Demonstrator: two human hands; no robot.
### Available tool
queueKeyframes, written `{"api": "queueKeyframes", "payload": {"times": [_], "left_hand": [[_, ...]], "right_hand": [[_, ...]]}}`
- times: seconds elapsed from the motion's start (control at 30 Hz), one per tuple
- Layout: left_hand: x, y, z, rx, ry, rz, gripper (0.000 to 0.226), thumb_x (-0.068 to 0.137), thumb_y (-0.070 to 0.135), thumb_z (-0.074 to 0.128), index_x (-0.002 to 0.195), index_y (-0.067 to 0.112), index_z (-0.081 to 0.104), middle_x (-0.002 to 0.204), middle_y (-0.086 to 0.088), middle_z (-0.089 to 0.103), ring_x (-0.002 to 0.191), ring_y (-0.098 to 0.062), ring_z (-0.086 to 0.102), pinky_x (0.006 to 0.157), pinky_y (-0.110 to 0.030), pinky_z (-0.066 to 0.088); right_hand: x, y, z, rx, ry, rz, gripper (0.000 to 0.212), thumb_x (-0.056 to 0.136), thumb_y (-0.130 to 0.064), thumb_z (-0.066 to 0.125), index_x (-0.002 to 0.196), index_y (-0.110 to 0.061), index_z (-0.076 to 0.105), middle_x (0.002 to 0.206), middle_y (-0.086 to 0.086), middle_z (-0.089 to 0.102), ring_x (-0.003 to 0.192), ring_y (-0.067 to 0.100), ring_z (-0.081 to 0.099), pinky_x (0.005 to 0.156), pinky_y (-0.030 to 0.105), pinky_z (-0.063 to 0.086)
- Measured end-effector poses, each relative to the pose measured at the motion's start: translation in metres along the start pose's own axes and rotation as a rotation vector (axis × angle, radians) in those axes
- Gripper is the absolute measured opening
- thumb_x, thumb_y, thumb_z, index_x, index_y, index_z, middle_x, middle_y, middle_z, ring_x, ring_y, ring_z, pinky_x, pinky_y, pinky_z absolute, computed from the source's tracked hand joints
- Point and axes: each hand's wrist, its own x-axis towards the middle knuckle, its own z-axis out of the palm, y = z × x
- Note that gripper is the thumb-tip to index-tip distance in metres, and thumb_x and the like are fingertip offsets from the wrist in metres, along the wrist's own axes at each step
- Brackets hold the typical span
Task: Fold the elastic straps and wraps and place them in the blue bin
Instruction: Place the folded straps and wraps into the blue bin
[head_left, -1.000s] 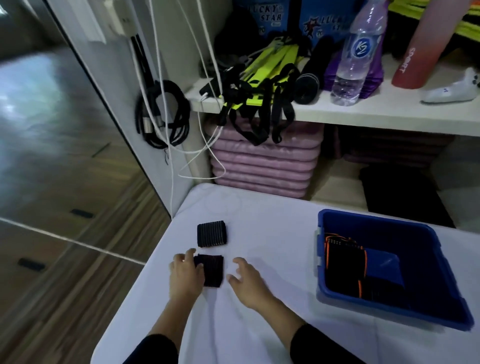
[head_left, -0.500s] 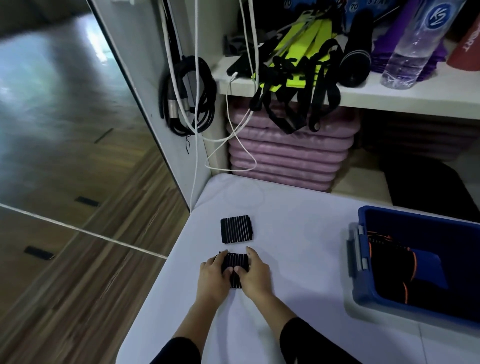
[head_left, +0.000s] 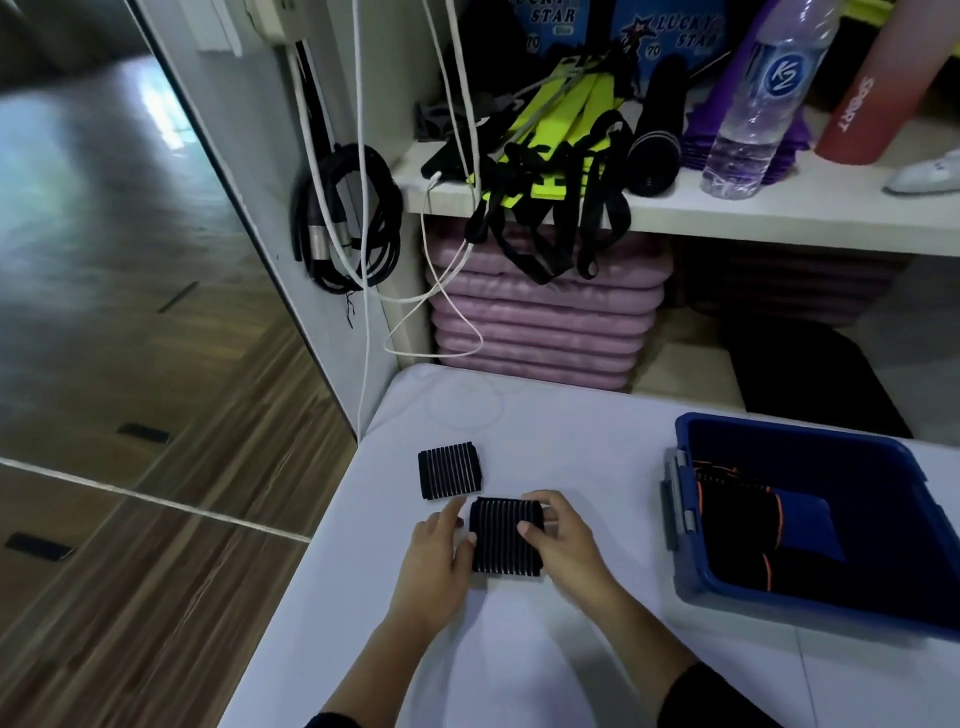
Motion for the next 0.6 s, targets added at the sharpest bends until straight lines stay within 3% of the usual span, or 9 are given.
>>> {"api": "queueKeyframes", "payload": {"times": [0.17,0.33,0.43,0.6], "left_hand": [[0.01,0.056,0.019,0.125,-0.008,0.283,0.04,0.092,0.032,0.032,0.125,0.024,0.053,0.122,0.006,0.052,0.111,-0.015,0.046,0.096,-0.026,0.04],[0.025,0.128,0.05,0.109,-0.032,0.429,0.035,0.095,0.027,0.043,0.13,0.025,0.05,0.138,0.004,0.04,0.125,-0.013,0.035,0.1,-0.011,0.023],[0.03,0.167,0.074,0.077,-0.082,0.468,0.037,0.095,0.028,0.043,0.132,0.025,0.047,0.146,0.003,0.032,0.133,-0.013,0.027,0.104,-0.014,0.02],[0.04,0.206,0.112,0.117,-0.15,0.45,0.047,0.095,0.029,0.044,0.14,0.019,0.036,0.152,-0.004,0.02,0.137,-0.02,0.021,0.111,-0.023,0.02]], "right_hand": [[-0.02,-0.035,-0.091,-0.026,0.108,-0.167,0.026,0.088,-0.01,0.06,0.108,-0.026,0.058,0.107,0.007,0.057,0.094,0.02,0.06,0.075,0.028,0.052],[-0.037,-0.053,-0.188,-0.059,0.303,-0.226,0.028,0.087,-0.012,0.062,0.107,-0.031,0.058,0.103,-0.001,0.054,0.089,0.014,0.056,0.085,0.029,0.048],[-0.045,-0.042,-0.239,-0.052,0.441,-0.192,0.03,0.086,-0.016,0.064,0.103,-0.04,0.057,0.111,0.003,0.055,0.094,0.021,0.06,0.091,0.037,0.049],[-0.046,-0.013,-0.298,-0.169,0.565,-0.156,0.032,0.086,-0.008,0.063,0.116,-0.017,0.055,0.106,0.005,0.059,0.096,0.016,0.055,0.083,0.024,0.042]]}}
